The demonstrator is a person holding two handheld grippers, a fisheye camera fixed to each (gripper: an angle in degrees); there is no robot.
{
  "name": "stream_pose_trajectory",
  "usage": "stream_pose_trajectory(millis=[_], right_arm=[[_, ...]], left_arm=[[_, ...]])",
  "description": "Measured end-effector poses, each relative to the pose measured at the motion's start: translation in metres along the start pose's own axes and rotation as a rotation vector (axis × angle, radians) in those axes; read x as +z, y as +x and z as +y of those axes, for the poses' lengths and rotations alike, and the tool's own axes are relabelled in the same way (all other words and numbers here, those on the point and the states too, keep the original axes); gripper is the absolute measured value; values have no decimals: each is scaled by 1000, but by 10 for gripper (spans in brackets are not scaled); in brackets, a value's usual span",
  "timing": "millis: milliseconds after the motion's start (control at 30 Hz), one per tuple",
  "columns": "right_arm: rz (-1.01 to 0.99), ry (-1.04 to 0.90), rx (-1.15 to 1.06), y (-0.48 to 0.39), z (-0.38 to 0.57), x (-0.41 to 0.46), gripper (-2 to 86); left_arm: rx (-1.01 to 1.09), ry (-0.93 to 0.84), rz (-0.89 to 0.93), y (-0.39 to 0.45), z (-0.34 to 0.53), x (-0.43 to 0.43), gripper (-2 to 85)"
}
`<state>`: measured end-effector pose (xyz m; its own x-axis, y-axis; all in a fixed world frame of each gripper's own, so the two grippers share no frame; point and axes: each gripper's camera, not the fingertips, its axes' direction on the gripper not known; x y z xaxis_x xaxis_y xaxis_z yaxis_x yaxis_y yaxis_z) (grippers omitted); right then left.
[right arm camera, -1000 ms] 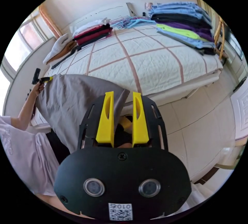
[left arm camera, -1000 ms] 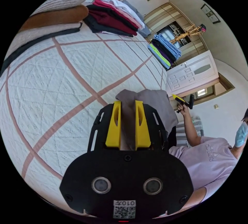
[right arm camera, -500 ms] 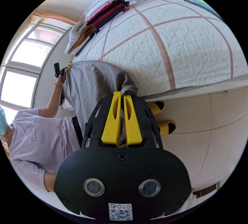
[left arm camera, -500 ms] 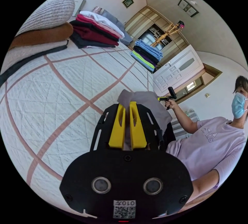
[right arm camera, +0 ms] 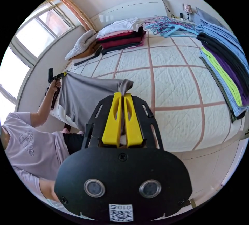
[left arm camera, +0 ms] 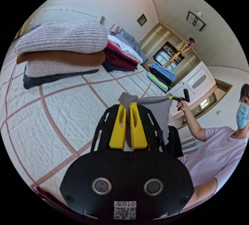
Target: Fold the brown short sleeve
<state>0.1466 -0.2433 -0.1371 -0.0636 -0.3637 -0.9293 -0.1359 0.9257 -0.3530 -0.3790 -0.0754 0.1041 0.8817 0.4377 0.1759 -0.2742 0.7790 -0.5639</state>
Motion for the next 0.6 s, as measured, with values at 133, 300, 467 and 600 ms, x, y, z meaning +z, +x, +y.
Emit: stream_pose_trajectory(millis=[133,300,467,600], right_arm=[[91,5,89,15,-25,38,33],[82,115,174,19,-25,22,57],[24,62,237,23,-47,38,67],[43,-32,252,15,-67,69,47]], left_arm=[[-146,-181,-94,-28,-6,42,43],[-188,-68,-155,-25,14,19,48],[-227,-48,-91,-32,17,14,40],[-214,-127,-117,-27,0,40,24]])
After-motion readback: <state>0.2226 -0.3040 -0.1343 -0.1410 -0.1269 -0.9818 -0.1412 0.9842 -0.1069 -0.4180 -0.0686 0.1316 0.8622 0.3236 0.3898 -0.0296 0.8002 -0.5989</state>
